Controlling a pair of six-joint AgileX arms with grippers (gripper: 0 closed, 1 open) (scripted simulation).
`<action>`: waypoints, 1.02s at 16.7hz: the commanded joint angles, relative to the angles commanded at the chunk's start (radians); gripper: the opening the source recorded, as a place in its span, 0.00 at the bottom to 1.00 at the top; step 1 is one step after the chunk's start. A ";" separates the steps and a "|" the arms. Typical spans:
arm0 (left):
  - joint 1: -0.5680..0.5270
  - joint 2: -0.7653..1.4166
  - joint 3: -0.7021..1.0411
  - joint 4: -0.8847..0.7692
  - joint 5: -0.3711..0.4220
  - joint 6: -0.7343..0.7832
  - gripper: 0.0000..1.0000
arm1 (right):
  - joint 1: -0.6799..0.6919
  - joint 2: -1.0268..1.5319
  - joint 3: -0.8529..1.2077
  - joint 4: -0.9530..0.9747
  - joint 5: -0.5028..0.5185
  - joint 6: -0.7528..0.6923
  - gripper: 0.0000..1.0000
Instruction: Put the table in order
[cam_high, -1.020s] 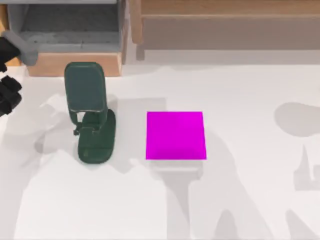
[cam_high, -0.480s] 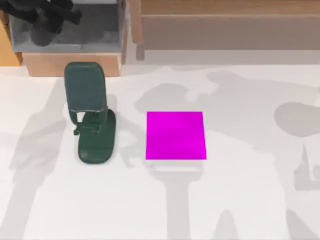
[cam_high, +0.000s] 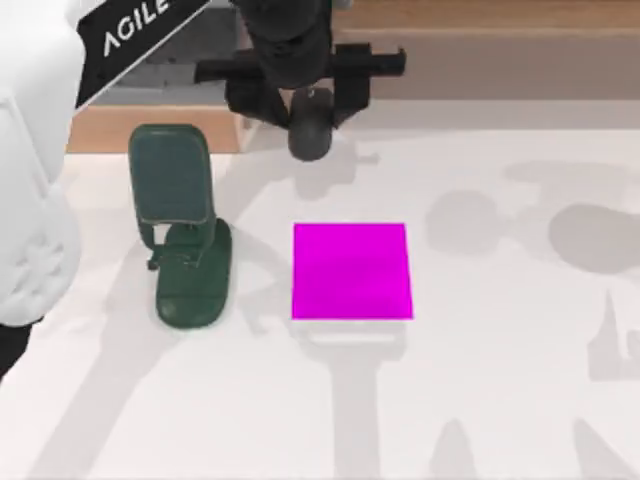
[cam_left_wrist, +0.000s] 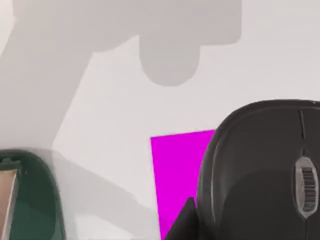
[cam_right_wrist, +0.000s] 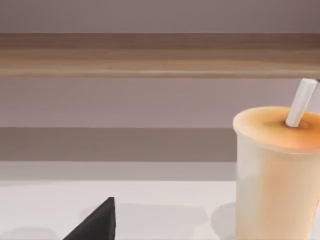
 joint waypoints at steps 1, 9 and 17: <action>-0.033 0.042 -0.007 -0.006 0.000 -0.065 0.00 | 0.000 0.000 0.000 0.000 0.000 0.000 1.00; -0.127 0.191 -0.049 -0.024 0.000 -0.241 0.00 | 0.000 0.000 0.000 0.000 0.000 0.000 1.00; -0.127 0.195 -0.082 0.013 0.000 -0.241 0.00 | 0.000 0.000 0.000 0.000 0.000 0.000 1.00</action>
